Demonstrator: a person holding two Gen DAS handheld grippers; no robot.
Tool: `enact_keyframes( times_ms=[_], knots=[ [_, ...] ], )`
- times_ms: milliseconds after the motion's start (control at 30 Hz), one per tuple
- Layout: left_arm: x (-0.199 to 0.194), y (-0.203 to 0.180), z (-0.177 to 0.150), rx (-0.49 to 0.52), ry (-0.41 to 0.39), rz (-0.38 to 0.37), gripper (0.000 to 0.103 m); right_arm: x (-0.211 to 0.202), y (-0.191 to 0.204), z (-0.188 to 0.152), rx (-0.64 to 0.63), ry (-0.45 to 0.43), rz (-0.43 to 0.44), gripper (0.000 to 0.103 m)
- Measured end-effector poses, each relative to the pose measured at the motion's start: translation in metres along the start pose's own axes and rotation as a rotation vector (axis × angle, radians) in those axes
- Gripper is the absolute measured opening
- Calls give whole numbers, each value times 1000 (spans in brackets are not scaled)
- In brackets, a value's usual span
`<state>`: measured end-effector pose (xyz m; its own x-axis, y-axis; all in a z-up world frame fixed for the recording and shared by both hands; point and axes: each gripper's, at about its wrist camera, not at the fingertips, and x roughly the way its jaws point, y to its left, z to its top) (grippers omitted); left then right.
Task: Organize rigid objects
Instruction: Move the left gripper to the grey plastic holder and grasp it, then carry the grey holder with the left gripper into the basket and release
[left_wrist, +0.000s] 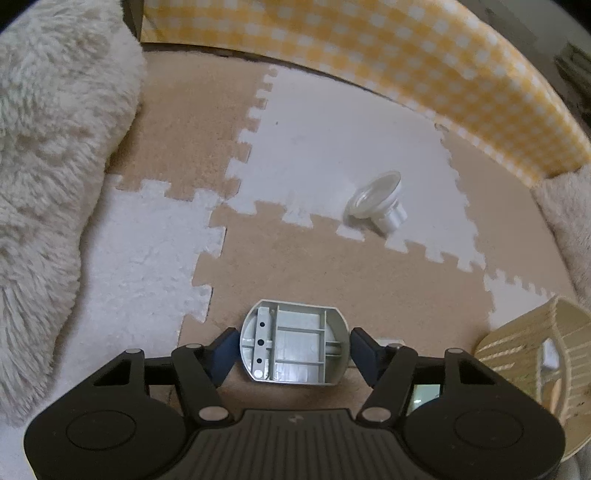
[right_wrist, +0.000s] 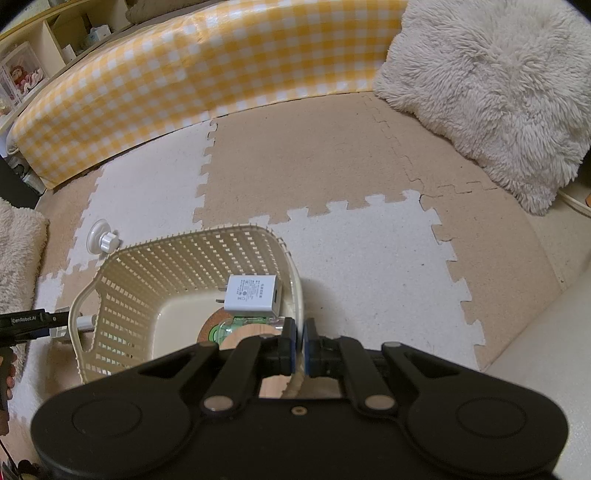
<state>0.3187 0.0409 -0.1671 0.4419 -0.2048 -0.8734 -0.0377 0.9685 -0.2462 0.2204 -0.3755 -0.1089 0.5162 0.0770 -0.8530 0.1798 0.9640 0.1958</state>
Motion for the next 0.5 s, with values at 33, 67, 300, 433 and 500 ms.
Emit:
enact_keyframes(
  times_ms=[33, 67, 300, 433, 500],
  knots=[
    [-3, 0, 1, -13, -6, -14, 66, 0, 0, 0, -1, 0, 0, 5],
    [-4, 0, 2, -21, -12, -23, 66, 0, 0, 0, -1, 0, 0, 5],
    [-32, -15, 6, -73, -66, -138, 66, 0, 0, 0, -1, 0, -1, 5],
    [-51, -35, 3, -62, -82, -212, 66, 0, 1, 0, -8, 1, -7, 5],
    [-60, -46, 0, -51, -89, -254, 66, 0, 0, 0, -9, 2, -8, 5]
  ],
)
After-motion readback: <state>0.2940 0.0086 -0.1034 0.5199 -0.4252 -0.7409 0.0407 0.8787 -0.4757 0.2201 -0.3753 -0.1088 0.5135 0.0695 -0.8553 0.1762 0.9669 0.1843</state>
